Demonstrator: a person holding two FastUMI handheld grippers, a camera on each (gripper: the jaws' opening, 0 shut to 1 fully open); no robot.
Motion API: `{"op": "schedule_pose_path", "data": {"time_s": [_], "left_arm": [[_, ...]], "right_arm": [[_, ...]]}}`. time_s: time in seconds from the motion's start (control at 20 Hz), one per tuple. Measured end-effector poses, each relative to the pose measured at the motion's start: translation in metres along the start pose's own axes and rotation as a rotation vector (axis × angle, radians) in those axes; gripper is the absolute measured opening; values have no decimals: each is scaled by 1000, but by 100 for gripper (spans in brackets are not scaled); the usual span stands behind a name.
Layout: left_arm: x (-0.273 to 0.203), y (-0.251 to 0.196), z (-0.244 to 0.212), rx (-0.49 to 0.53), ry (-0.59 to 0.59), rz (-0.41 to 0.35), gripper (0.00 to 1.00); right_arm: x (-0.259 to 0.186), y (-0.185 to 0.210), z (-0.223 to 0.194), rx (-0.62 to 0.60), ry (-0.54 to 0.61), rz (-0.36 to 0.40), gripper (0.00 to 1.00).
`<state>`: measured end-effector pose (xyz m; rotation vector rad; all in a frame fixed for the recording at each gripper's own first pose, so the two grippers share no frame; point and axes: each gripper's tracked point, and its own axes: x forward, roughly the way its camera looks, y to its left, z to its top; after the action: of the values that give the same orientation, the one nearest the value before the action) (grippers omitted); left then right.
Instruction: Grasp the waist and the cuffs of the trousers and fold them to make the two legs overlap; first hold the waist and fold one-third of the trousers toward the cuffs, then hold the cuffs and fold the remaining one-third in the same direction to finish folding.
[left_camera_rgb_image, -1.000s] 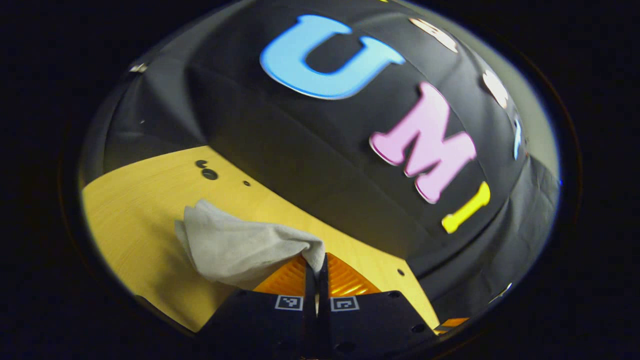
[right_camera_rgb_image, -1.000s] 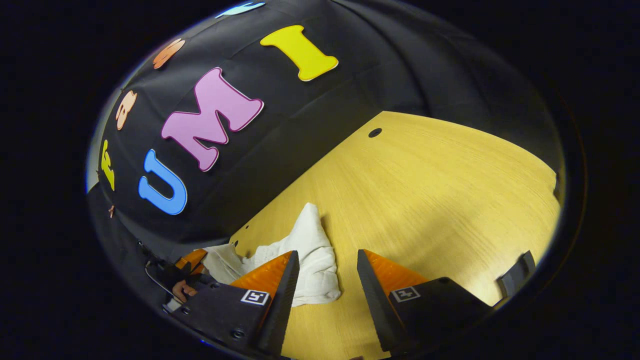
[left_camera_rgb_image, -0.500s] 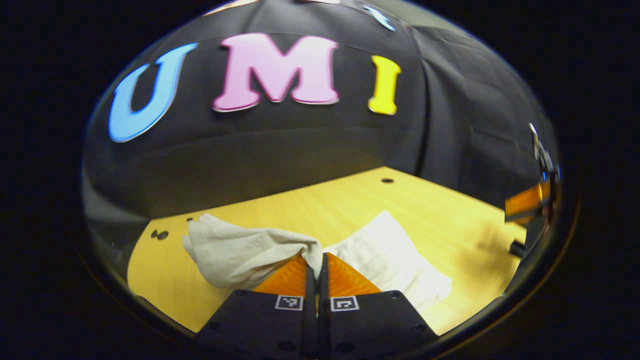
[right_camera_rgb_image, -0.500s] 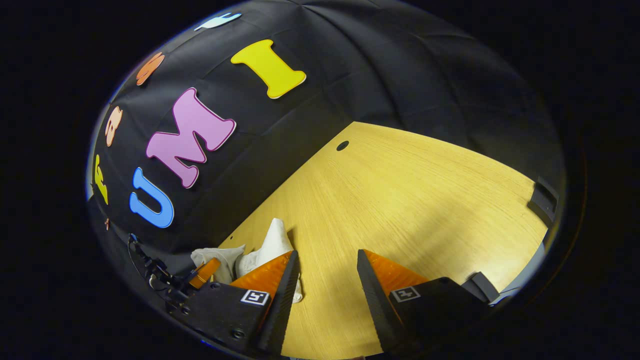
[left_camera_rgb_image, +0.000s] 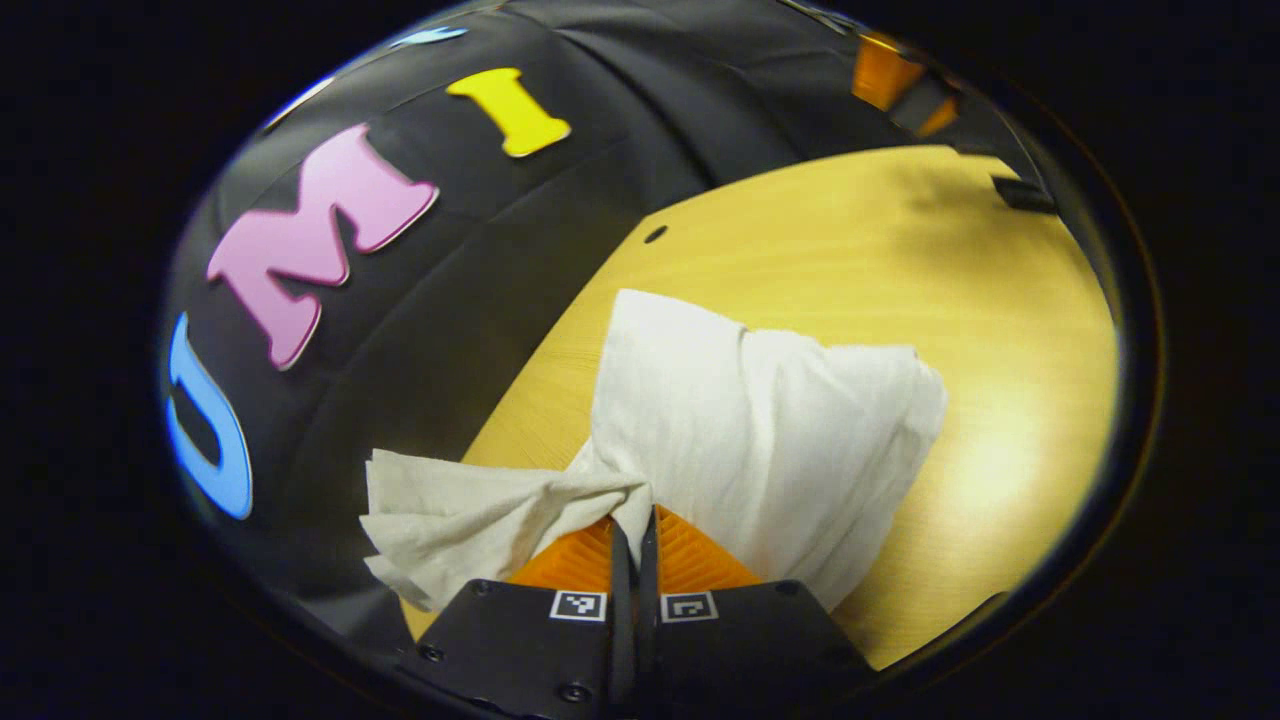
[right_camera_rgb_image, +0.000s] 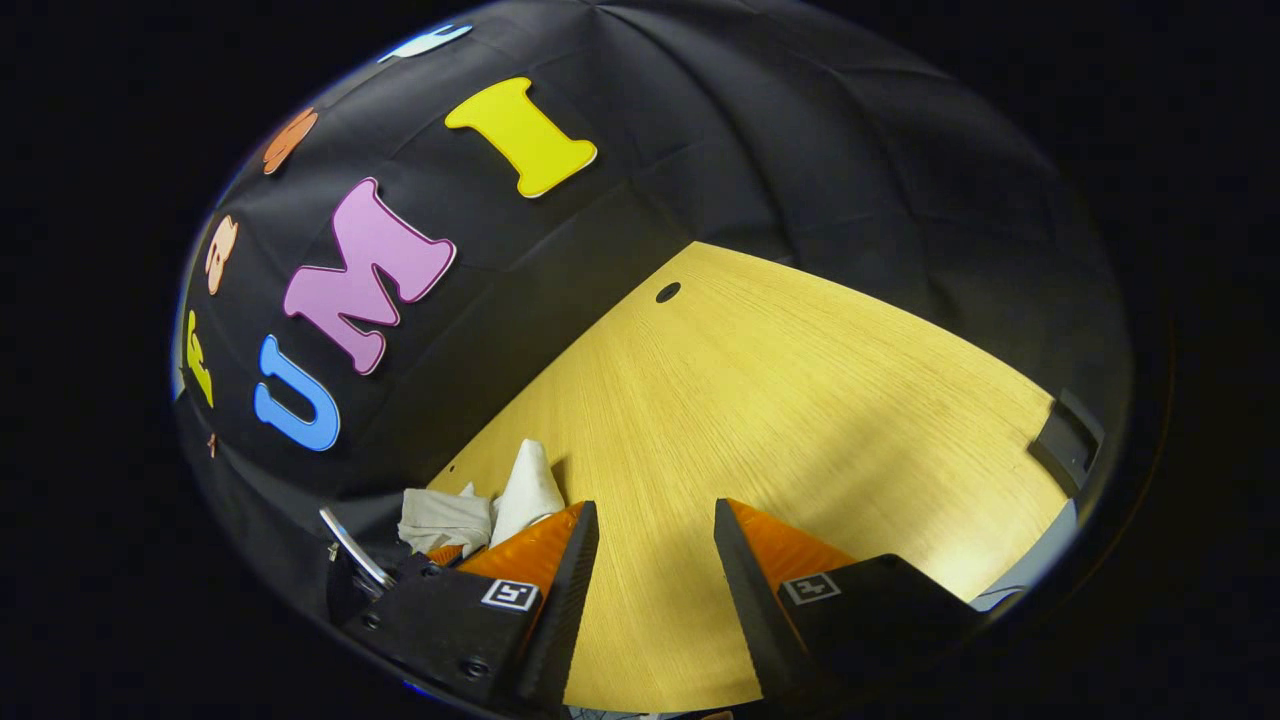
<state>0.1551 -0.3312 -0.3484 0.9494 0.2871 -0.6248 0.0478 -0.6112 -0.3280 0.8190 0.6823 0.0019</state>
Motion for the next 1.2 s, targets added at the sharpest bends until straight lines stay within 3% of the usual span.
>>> {"op": "schedule_pose_path", "data": {"time_s": [0.15, 0.5, 0.6, 0.65, 0.8, 0.85, 0.95, 1.2], "left_arm": [[-2, -15, -9, 171, 10, 6, 5], [-1, -26, -14, 422, 46, 50, 7], [-1, -27, -15, 419, 58, 59, 16], [-4, -20, -12, 415, 62, 67, 34], [-13, -2, -7, 386, 86, 94, 63], [-19, 3, -6, 362, 94, 102, 80], [-33, 12, -3, 303, 103, 115, 95], [-85, 32, 4, 81, 133, 183, 95]], "right_arm": [[-6, -9, 12, 9, 2, -4, 73], [-19, -14, 17, -7, 36, -2, 73], [-22, -12, 14, -15, 50, 4, 73], [-21, -11, 13, -18, 56, 6, 73], [-18, 0, 15, -26, 70, 31, 73], [-17, 3, 15, -33, 73, 39, 73], [-15, 12, 12, -54, 84, 59, 73], [-13, 39, -5, -92, 125, 96, 73]]}}
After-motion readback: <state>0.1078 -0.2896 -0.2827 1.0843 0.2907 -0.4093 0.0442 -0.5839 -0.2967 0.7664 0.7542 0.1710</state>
